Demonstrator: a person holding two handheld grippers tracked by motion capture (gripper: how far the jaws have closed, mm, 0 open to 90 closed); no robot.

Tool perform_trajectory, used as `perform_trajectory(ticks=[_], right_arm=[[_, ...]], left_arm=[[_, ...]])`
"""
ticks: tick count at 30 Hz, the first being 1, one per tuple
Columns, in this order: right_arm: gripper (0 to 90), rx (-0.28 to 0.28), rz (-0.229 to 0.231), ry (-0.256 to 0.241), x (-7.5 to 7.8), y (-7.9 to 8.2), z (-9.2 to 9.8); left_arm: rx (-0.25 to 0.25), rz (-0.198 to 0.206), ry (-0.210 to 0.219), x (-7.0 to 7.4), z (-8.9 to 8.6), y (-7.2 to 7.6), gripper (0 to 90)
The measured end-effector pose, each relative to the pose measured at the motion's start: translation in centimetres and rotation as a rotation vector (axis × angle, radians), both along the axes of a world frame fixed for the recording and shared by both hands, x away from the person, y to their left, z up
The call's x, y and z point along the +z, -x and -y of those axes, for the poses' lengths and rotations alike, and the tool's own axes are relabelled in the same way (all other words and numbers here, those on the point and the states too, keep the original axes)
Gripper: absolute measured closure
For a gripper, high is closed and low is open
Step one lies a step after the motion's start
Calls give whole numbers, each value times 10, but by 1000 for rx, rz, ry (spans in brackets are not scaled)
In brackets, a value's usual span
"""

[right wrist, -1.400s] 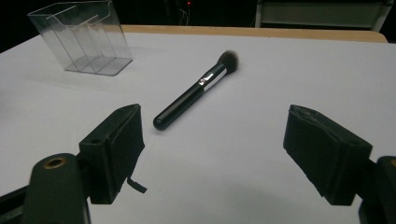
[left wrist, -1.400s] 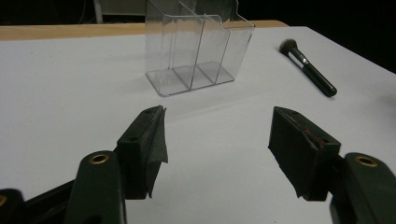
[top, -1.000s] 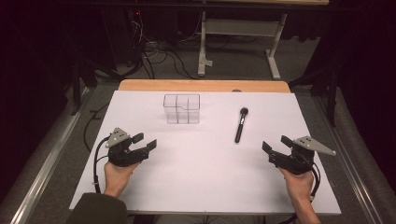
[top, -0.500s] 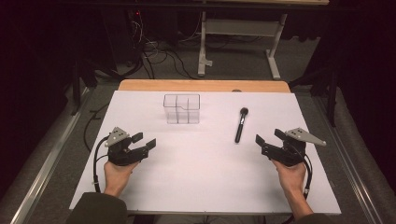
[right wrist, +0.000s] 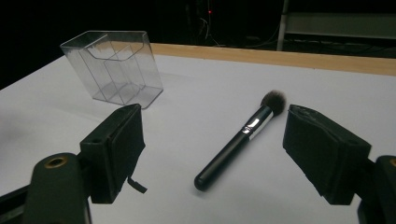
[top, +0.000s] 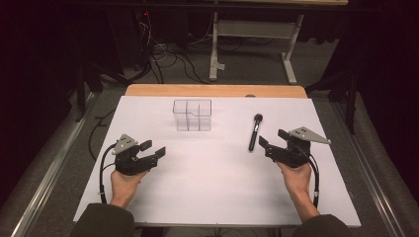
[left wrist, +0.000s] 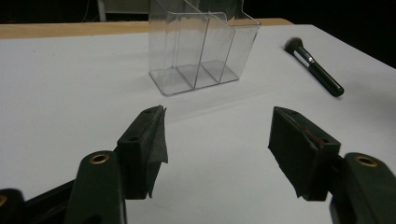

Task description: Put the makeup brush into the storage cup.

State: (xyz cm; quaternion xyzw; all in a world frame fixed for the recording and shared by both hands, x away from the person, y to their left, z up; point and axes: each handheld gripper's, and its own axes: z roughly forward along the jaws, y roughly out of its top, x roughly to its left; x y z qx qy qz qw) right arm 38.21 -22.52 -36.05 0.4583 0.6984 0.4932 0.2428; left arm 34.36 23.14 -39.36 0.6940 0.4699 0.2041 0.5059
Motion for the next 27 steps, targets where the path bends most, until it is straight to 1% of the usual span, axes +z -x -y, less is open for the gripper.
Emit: perform_trajectory(ticks=[9, 20, 27], right_arm=[[236, 16, 4, 30, 1, -11, -14], [242, 5, -2, 12, 0, -24, -24], [248, -5, -6, 20, 2, -34, -32]], left_arm=[[0, 1, -2, 0, 0, 0, 365], [-3, 2, -1, 0, 1, 0, 365], [-6, 1, 0, 0, 1, 0, 365]])
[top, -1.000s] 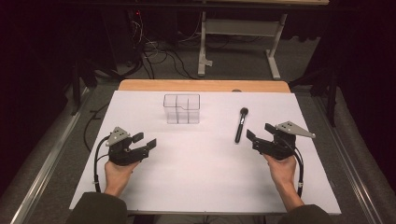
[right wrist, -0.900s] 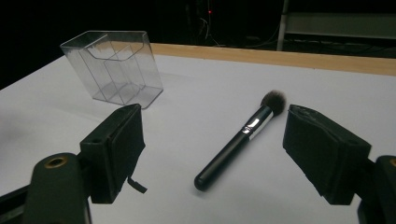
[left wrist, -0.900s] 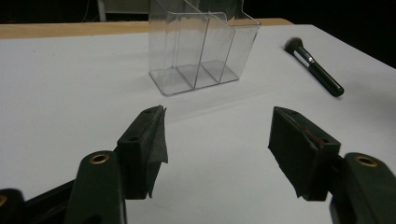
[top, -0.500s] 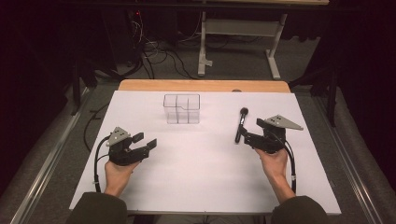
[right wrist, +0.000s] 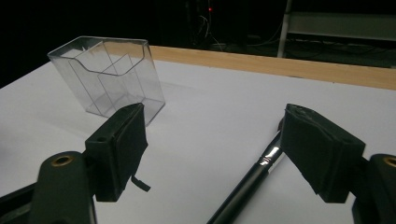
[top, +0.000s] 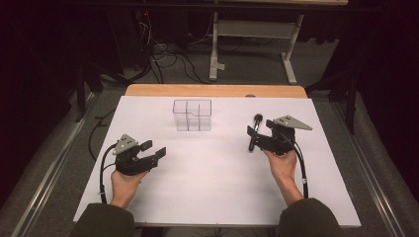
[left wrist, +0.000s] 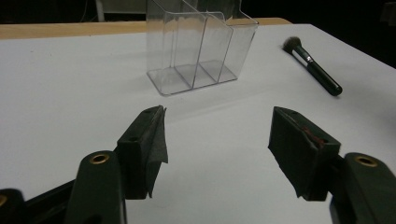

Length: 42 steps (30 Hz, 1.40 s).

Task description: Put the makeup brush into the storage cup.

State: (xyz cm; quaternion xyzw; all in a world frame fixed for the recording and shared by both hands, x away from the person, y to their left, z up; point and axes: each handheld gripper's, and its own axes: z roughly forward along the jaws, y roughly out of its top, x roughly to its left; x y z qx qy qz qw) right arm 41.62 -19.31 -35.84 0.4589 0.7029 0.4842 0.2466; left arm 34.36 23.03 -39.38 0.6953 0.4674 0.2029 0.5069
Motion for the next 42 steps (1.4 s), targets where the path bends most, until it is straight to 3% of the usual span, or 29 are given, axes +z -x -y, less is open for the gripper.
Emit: perform_trajectory(ticks=[26, 31, 42], right_arm=[[252, -42, -40, 84, -2, -30, -11], [252, -51, -67, 139, 0, -35, -14], [276, -56, -137, 163, 1, -40, -17]], left_arm=[[-1, -5, -3, -1, 2, 0, 366], [-2, -5, -2, 0, 3, 0, 366], [-1, -8, -1, 0, 3, 0, 364]])
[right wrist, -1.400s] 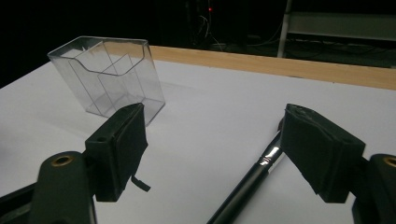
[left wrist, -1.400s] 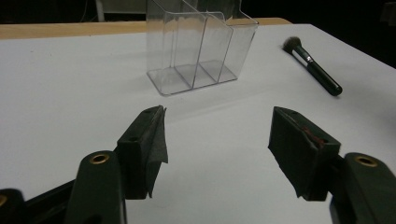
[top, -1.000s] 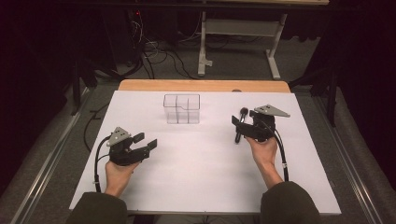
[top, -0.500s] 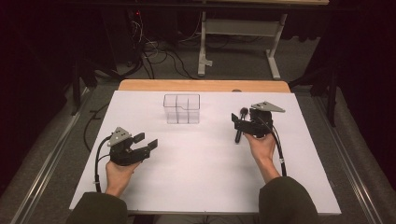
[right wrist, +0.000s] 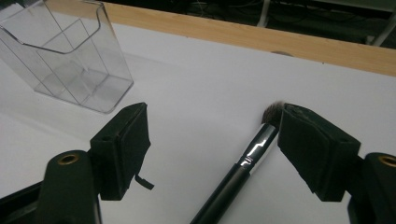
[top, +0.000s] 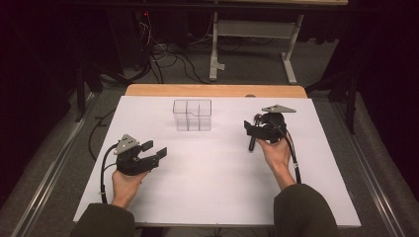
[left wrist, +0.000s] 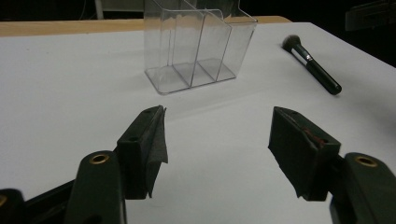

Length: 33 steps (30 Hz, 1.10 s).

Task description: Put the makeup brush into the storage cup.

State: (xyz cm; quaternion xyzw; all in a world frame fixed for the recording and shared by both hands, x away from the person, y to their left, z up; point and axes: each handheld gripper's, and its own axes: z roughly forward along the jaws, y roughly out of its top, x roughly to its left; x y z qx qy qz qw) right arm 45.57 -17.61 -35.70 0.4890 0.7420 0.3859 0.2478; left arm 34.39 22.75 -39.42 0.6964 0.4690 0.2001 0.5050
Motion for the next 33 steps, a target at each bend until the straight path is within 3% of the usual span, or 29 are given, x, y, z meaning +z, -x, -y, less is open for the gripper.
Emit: perform_trajectory(ticks=[5, 7, 11, 19, 23, 29, 33], right_arm=[[295, 4, -49, 11, 1, -4, 1], [302, 7, -62, -6, 4, -6, 2], [306, 8, -78, 13, 14, -11, 0], [302, -11, -155, 62, 26, -23, -7], [304, -10, -189, 85, 24, -25, -13], [324, -16, -284, 113, 20, -32, -13], [335, -32, -321, 112, 22, -37, -11]], left_arm=[[2, -2, 1, 0, 0, -1, 364], [0, -3, 4, -1, -1, -2, 364], [-2, -16, 9, -3, 0, -5, 364], [-11, -12, 5, -2, 2, -5, 364], [-12, -7, 4, -2, 2, -4, 363], [-9, -7, 7, -2, 1, -5, 363], [-2, -3, 6, -2, 0, -5, 364]])
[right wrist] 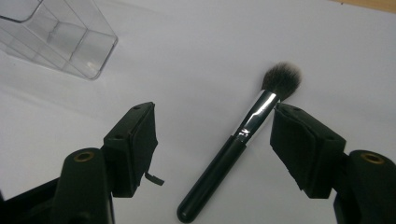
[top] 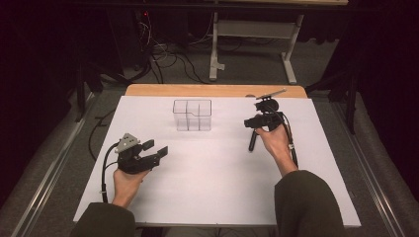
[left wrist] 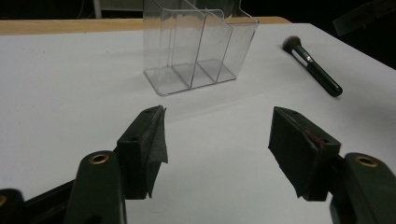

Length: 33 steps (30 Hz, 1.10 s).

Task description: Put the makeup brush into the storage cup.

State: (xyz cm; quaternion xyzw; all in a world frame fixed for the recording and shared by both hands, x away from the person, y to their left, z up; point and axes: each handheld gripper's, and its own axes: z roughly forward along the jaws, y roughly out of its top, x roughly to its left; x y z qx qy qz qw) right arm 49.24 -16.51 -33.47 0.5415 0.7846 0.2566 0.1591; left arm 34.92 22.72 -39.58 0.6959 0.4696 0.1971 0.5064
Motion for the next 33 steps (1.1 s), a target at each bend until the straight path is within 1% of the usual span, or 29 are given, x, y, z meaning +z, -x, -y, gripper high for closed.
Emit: perform_trajectory(ticks=[1, 2, 4, 6, 7, 9, 10, 11, 13, 14, 16, 17, 18, 19, 21, 22, 23, 24, 25, 26, 27, 28, 31, 32, 33], right_arm=[[334, -3, -6, 3, 1, -1, 0], [334, -13, -17, -7, 4, -2, 1], [334, -17, -26, -12, 6, -3, 1], [334, -21, -60, 14, 6, -5, 0], [334, -24, -68, 16, 6, -6, 0], [348, -28, -87, 5, 7, -8, 0], [374, -27, -97, -4, 7, -10, 1], [382, -27, -106, -5, 7, -11, 1], [389, -33, -122, -14, 6, -14, 3], [389, -35, -134, -7, 7, -16, 4], [398, -42, -141, -17, 8, -20, 6], [399, -43, -143, -14, 8, -20, 6], [400, -47, -150, 0, 7, -21, 7], [399, -53, -169, 16, 5, -23, 8], [400, -55, -176, 15, 4, -24, 8], [402, -54, -194, 37, 1, -26, 5], [402, -54, -194, 37, 1, -26, 5], [401, -55, -204, 38, -1, -27, 4], [400, -54, -217, 54, -5, -29, 1], [400, -54, -217, 54, -5, -29, 1], [399, -55, -226, 68, -7, -30, -1], [399, -52, -236, 64, -9, -31, -3], [405, -56, -244, 71, -13, -34, -6], [408, -60, -254, 74, -14, -35, -7], [410, -68, -274, 90, -19, -37, -8]], left_arm=[[-1, 0, -2, 0, 1, 0, 364], [-2, 0, -4, 0, 1, 0, 364], [-6, 4, -14, 0, 2, 2, 364], [-5, 14, -22, 1, 3, 3, 364], [-5, 15, -23, 1, 3, 3, 364], [-3, 14, -22, 1, 2, 3, 364], [-2, 13, -22, 1, 2, 3, 364], [-2, 13, -22, 1, 1, 2, 364], [0, 14, -14, 1, 1, 1, 365], [1, 14, -11, 2, 0, 0, 365], [4, 2, 5, 1, -2, -1, 365], [4, -13, 31, 1, -4, -2, 364], [6, -16, 43, 2, -5, -1, 364], [7, -12, 47, 2, -6, -1, 364], [10, 1, 49, 4, -7, 1, 365], [8, 0, 51, 4, -7, 0, 365], [9, 0, 50, 4, -7, 0, 365], [7, -4, 45, 3, -7, 0, 365], [5, -9, 45, 3, -6, -1, 365], [4, -8, 40, 2, -5, -1, 365], [1, -1, 32, 3, -5, 0, 365], [0, 3, 27, 3, -4, 0, 365], [0, -2, 24, 2, -4, 0, 366], [1, -2, 25, 2, -4, 0, 365], [1, 0, 24, 2, -4, 0, 365]])
